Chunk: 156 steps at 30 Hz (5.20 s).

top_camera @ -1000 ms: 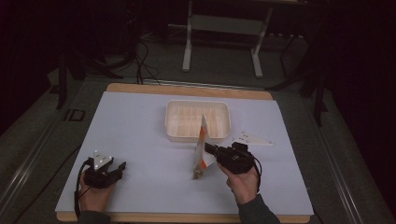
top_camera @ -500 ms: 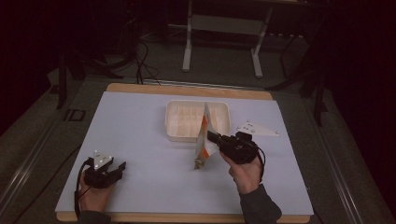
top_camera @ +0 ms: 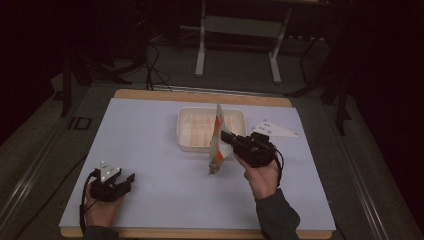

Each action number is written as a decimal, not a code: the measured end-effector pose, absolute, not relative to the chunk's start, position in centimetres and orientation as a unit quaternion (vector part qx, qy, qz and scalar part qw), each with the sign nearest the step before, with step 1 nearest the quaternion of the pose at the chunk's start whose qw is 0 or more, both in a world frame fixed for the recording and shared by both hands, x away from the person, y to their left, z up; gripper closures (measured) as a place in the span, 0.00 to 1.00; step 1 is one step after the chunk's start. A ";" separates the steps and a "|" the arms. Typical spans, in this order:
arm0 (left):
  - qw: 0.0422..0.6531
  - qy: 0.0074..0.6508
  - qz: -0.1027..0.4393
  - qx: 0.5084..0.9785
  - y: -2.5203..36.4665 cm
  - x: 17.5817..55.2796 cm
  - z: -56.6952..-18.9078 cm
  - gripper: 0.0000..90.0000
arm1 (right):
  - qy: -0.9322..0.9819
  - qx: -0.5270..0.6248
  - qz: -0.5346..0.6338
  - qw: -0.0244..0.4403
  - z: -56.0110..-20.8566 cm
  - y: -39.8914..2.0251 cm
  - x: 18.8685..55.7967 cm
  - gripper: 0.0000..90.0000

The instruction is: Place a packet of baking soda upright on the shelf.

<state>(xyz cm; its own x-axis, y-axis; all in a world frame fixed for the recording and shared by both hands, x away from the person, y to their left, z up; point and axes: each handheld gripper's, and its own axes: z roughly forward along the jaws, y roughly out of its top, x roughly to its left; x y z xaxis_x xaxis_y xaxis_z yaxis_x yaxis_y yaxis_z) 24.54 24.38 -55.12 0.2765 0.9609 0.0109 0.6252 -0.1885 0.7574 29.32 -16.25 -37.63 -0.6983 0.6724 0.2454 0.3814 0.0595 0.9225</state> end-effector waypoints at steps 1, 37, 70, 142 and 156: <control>0.330 0.545 0.254 0.728 24.4 24.5 -55.1 0.52 | 0.717 0.367 0.578 0.127 -37.5 -16.3 29.4 1.00; 0.332 0.545 0.254 0.727 24.4 24.5 -55.1 0.52 | 0.705 0.376 0.577 0.169 -36.8 -15.0 34.3 1.00; 0.337 0.547 0.253 0.723 24.5 24.5 -55.1 0.52 | 0.669 0.414 0.587 0.188 -36.3 -14.1 38.3 1.00; 0.338 0.547 0.252 0.723 24.6 24.5 -55.1 0.51 | 0.651 0.440 0.599 0.154 -43.2 -11.7 39.0 1.00; 0.339 0.547 0.252 0.723 24.6 24.5 -55.1 0.51 | 0.695 0.424 0.548 0.194 -44.5 -10.5 37.2 0.94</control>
